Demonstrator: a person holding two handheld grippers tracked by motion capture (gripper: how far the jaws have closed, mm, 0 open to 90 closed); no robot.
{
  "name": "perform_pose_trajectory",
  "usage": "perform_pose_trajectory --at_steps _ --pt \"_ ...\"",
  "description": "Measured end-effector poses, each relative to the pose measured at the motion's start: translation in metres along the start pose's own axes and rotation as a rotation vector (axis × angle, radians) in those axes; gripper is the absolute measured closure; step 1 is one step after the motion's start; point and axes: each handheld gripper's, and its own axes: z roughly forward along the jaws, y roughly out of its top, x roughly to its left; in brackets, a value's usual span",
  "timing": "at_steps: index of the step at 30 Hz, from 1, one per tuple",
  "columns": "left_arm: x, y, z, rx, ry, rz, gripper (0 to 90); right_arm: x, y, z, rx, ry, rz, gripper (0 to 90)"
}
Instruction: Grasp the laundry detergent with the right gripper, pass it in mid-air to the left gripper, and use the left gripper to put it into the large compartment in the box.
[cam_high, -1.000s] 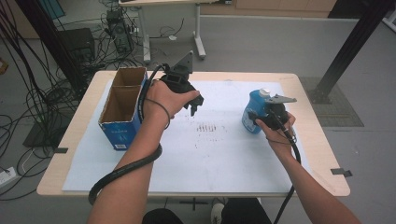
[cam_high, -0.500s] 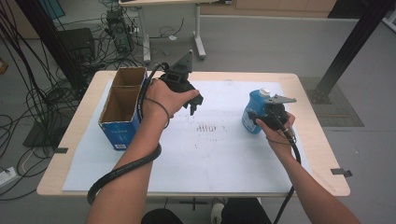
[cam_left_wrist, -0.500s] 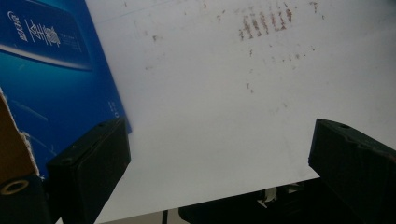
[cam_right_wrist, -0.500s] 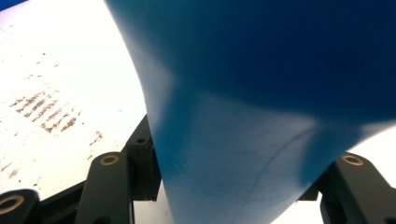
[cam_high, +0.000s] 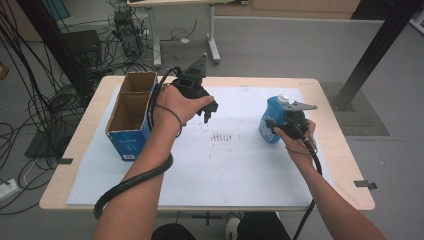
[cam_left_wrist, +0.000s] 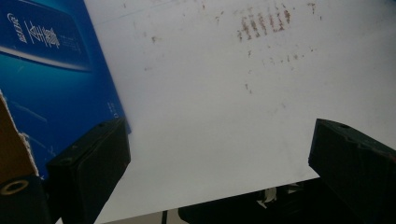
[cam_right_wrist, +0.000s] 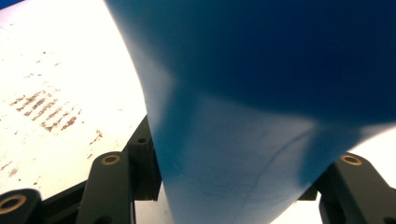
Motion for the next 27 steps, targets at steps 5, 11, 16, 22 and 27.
perform_pose_trajectory --at_steps 5,11,16,22,27 --pt "-0.0001 -0.0006 -0.0003 0.001 -0.002 0.002 5.9 0.0001 0.0 0.0 0.0 -0.001 0.0 41.8" --pt "0.002 -0.0022 -0.0013 -0.004 -0.003 -0.003 5.9 0.0004 0.0 -0.0001 0.0 -0.003 -0.003 41.8" --pt "0.0033 -0.004 -0.0031 -0.008 -0.002 -0.007 5.9 0.0006 -0.0001 0.0 -0.001 -0.005 -0.006 41.8" --pt "0.0066 -0.0062 -0.005 -0.01 0.003 -0.011 5.9 0.0014 0.0 0.0 -0.001 -0.007 -0.009 41.8" --pt "0.0068 -0.007 -0.0054 -0.012 0.003 -0.012 5.9 0.0004 -0.0001 0.0001 -0.001 -0.003 -0.002 41.9"
